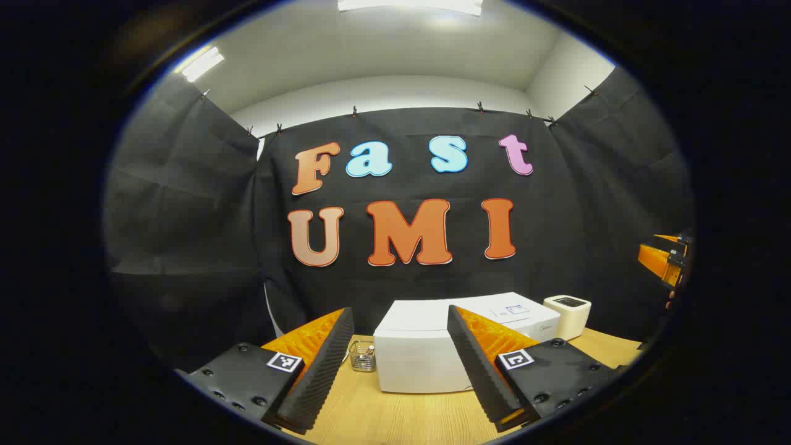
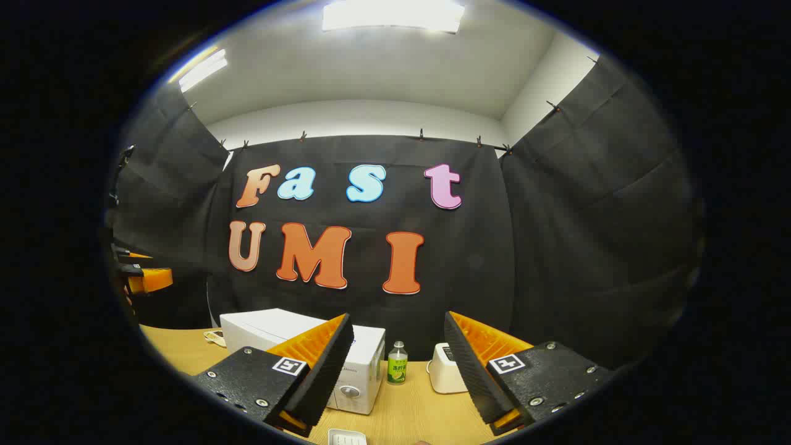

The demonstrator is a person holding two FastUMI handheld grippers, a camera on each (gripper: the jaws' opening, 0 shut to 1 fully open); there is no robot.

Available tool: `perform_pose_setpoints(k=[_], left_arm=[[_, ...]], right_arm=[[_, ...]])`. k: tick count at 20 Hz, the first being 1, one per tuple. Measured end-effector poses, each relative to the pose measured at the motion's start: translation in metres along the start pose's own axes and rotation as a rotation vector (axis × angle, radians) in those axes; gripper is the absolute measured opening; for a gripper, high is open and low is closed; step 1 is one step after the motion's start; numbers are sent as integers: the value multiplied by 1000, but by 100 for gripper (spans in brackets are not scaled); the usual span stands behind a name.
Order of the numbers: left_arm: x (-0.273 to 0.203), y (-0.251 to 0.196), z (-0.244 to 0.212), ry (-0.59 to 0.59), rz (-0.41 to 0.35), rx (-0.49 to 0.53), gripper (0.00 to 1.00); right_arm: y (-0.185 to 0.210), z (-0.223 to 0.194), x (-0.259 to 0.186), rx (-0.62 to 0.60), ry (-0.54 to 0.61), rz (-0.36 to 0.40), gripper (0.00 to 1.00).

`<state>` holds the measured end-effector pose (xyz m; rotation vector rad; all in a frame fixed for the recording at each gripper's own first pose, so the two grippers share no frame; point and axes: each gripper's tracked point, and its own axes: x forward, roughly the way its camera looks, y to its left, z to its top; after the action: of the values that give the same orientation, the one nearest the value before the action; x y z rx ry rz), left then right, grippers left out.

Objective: Open the microwave oven with the left hand, put the food in, and close the microwave oven.

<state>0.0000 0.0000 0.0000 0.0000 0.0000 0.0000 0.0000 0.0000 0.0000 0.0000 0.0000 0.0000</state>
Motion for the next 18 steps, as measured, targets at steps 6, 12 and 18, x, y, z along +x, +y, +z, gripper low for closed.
perform_pose_setpoints(k=[6,12,18], left_arm=[[7,2,11,0,12,-17,94],[8,5,19,-5,24,-19,99],[7,2,16,7,22,-14,94]], right_arm=[[11,17,6,22,-1,26,92],[17,21,7,32,1,53,92],[17,16,9,40,16,66,92]])
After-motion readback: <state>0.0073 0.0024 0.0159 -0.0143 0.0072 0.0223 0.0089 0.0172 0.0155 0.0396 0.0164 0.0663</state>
